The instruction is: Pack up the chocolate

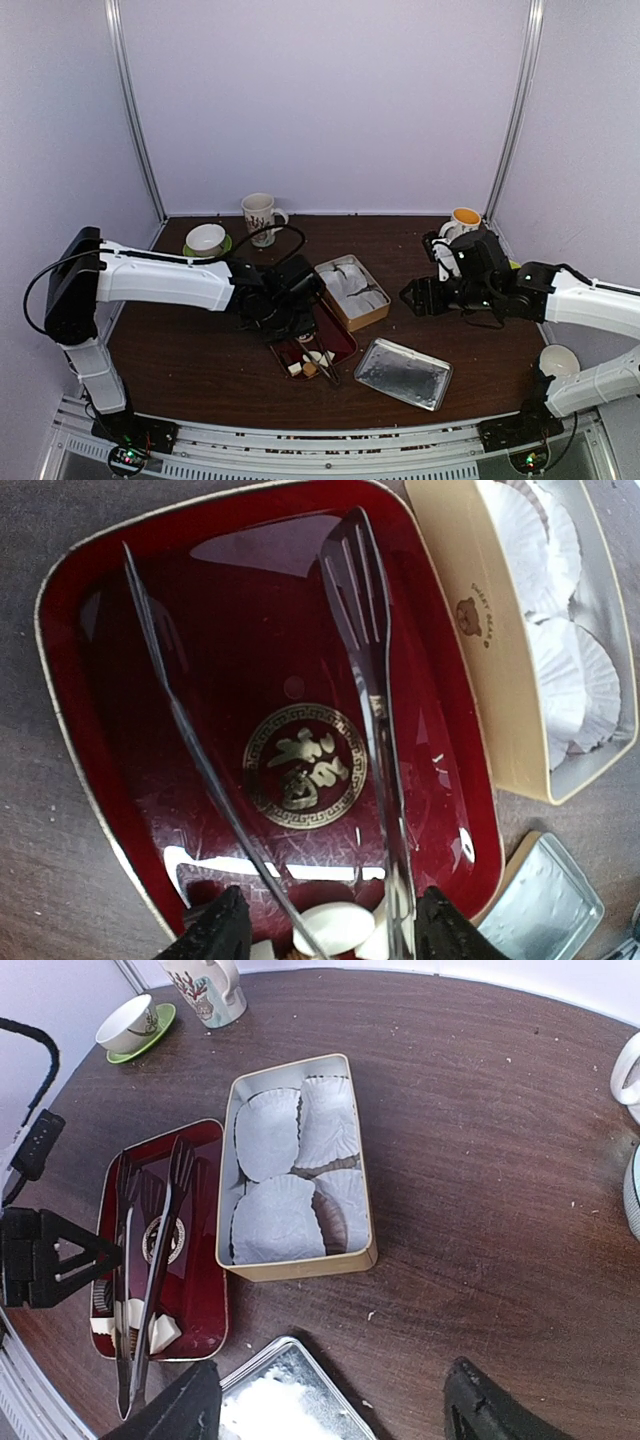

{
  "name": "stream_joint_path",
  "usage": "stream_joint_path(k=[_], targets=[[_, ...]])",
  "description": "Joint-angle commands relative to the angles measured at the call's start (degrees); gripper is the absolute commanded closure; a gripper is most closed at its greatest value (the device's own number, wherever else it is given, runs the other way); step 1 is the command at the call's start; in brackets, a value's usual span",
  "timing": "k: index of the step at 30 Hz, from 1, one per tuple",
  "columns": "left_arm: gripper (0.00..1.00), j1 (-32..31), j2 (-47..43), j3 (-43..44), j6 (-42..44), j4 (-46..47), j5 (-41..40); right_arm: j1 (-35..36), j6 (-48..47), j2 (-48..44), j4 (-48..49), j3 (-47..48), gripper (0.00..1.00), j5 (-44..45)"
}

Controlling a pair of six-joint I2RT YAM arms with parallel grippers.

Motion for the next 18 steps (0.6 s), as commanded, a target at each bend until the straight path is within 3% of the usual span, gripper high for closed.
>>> stream_joint_path(k=[1,13,18], targets=[[0.42,-0.29,4.22,4.38,-3.62,-5.13,-1.12,-0.01,-1.58,-1.72,-0.18,-0.31,0.23,1.27],[0.52,-0.20,9.10,7.08,-5.27,-7.66,-1.10,-0.05,-1.70,-3.25,0.41,-2.21,0.23,1.54],[0.66,0.38,9.38,6.90,-5.27,-7.82,-1.30,0.01,-1.55,-3.99,0.56,-2.71,0.23,1.67]])
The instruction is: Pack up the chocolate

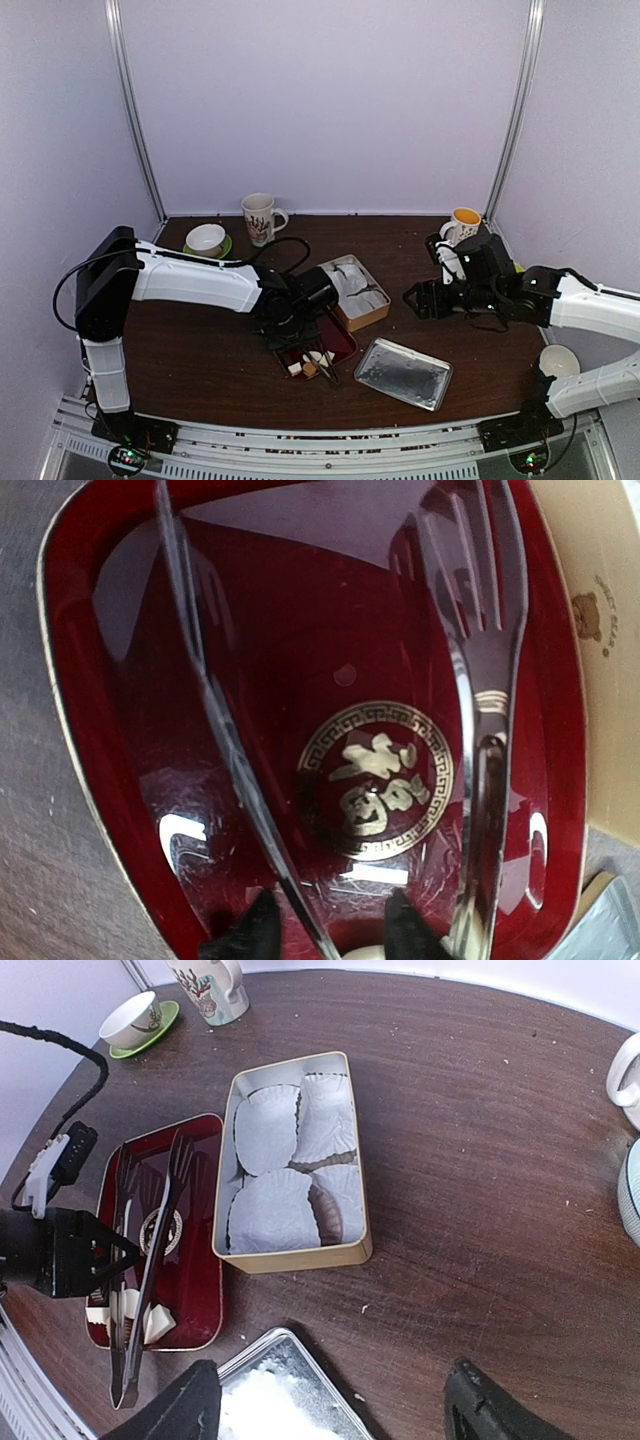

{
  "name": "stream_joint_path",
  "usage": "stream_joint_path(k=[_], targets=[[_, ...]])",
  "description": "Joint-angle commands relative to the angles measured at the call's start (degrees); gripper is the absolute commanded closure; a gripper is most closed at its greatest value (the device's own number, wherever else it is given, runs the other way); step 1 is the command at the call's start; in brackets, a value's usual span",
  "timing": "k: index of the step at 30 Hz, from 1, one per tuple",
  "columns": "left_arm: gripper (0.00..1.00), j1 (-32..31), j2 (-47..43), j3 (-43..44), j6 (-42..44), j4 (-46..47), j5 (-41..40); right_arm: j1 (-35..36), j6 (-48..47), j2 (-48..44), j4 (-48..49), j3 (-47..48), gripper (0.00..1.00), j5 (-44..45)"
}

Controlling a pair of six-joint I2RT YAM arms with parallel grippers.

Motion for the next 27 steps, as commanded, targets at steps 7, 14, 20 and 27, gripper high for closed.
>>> stream_joint_path(k=[7,14,20,27], targets=[[0.97,0.59,-2.30,2.15,3.00,-2.62,-3.36,-0.02,-0.37,-1.70,-0.07,-0.42,0.23,1.89],[1.00,1.10,-8.48,3.33,5.76,-9.81,-7.51,-0.02,-0.31,-1.28,-0.16,0.22,0.23,1.86],[1.00,4.06,-12.10,2.81,22.59,-12.84,-5.71,0.00,-0.07,-1.02,0.15,0.41,0.23,1.28],[0.98,5.46,-13.15,-0.67,44.04,-10.56,-7.75,0.00,0.26,-0.28,0.77,0.24,0.23,0.61]])
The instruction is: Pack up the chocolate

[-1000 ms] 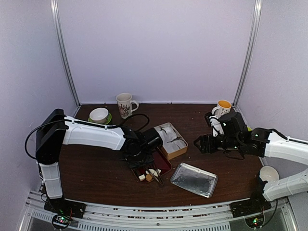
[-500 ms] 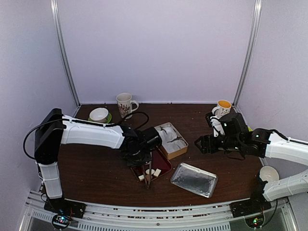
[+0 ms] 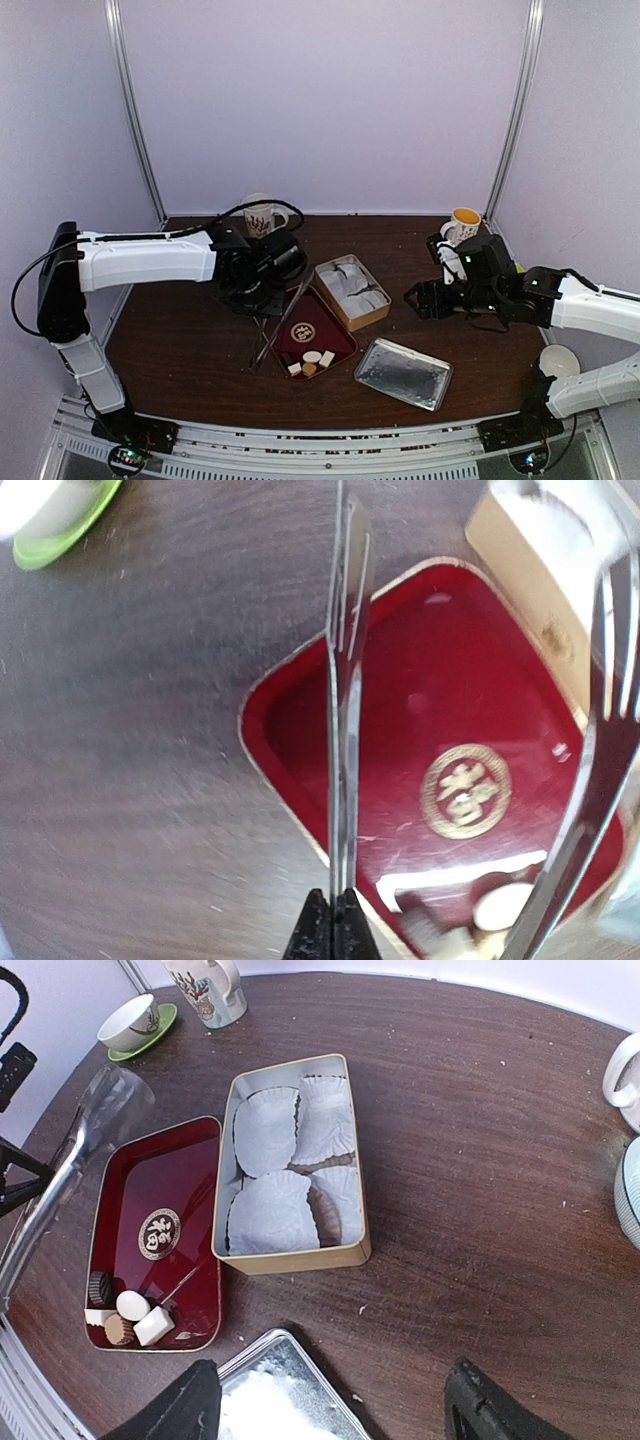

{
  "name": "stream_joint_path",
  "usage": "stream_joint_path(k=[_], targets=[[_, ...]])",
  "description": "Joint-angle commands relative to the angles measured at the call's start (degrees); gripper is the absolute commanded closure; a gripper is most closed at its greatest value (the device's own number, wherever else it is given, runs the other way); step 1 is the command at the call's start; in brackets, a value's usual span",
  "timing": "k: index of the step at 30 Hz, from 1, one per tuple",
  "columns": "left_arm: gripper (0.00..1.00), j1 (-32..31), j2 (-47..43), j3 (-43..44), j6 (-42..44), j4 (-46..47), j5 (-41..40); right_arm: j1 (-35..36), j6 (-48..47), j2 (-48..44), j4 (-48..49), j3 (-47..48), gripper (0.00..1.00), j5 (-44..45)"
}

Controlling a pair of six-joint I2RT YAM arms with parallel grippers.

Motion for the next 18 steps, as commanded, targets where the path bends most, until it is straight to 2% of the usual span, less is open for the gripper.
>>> stream_joint_path(k=[1,8,14,18], targets=[[0.98,0.56,-1.60,-3.24,16.56,3.91,-0.48,0.00,0.26,0.35,0.90,0.58,0.23,0.14],[0.93,3.97,-1.38,-9.34,21.84,14.44,4.76,0.02,1.17,0.50,0.73,0.82,0.23,-0.05],[0.90,4.92,1.01,-9.75,25.07,17.87,5.13,-0.02,1.70,-0.38,0.84,-0.09,0.23,0.22],[0.83,4.93,1.61,-10.13,26.48,19.17,5.26,0.01,1.63,-0.88,0.14,-0.10,0.23,0.47]])
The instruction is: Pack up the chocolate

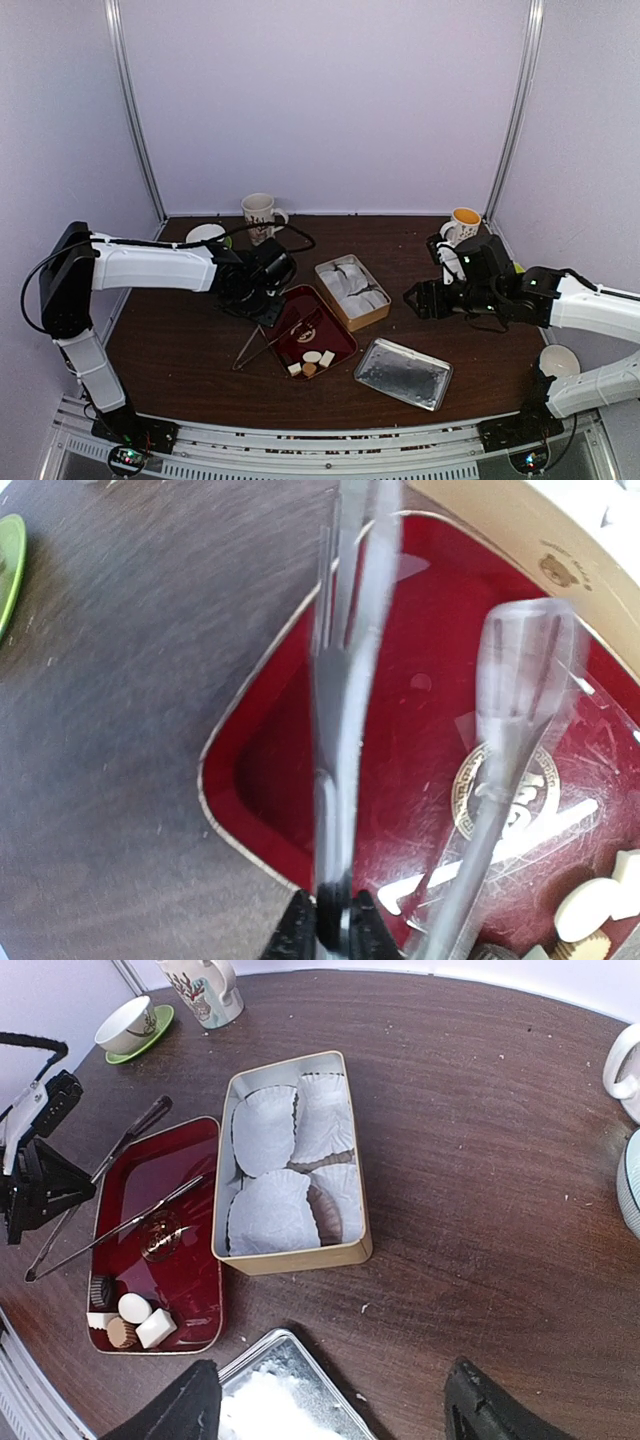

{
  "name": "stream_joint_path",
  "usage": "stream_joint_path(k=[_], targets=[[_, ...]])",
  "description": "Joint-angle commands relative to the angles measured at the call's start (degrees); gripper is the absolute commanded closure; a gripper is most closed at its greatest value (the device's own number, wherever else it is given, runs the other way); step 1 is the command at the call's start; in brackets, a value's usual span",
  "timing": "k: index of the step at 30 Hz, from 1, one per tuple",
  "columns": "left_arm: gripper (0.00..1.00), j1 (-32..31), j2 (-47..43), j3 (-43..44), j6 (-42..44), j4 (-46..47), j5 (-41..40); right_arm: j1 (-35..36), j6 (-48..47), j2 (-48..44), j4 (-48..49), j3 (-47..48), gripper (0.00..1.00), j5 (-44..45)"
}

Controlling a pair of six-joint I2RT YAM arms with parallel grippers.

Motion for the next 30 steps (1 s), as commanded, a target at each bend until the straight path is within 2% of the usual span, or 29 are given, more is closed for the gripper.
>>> stream_joint_path(k=[1,7,14,16,17,19,25,30], targets=[[0.80,0.29,1.14,-0.26,3.16,4.14,0.59,-0.05,0.43,-1.46,0.05,-0.12,0.23,0.65],[0.67,0.33,1.17,-0.62,2.77,3.10,-0.11,-0.05,0.37,-1.60,0.06,0.08,0.23,0.79],[0.36,0.33,-3.88,-4.36,5.41,5.44,-0.55,0.01,0.35,-1.25,0.47,0.33,0.23,0.13],[0.24,0.33,-4.87,-5.51,7.87,6.52,1.06,-0.03,0.21,-1.16,0.59,0.50,0.23,-0.14],[0.05,0.33,-5.61,-6.14,8.84,7.13,1.68,0.01,0.08,-1.16,0.59,0.58,0.23,-0.23],[0.02,0.33,-7.31,-7.84,10.20,8.78,1.85,0.00,-0.12,-1.31,0.74,0.55,0.22,-0.56],[0.02,0.33,-13.29,-14.73,16.68,16.89,5.52,-0.01,-0.56,-2.55,2.05,-0.21,0.21,-1.13],[0.02,1.50,-13.87,-15.42,19.96,16.00,7.24,0.00,-0.94,-2.83,2.21,-0.14,0.21,-1.62]])
